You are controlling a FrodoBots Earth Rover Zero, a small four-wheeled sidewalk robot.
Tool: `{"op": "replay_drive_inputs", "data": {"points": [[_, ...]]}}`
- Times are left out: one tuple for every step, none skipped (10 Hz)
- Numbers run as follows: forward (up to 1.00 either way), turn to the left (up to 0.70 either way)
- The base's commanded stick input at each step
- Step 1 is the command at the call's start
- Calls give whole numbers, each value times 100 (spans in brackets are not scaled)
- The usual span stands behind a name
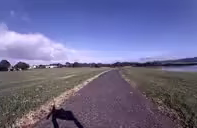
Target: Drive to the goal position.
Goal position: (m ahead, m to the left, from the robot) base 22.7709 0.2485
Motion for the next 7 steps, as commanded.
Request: {"op": "replay_drive_inputs", "data": {"points": [[64, 0], [69, 0], [70, 0], [70, -2], [70, -7], [70, -14], [70, -14]]}}
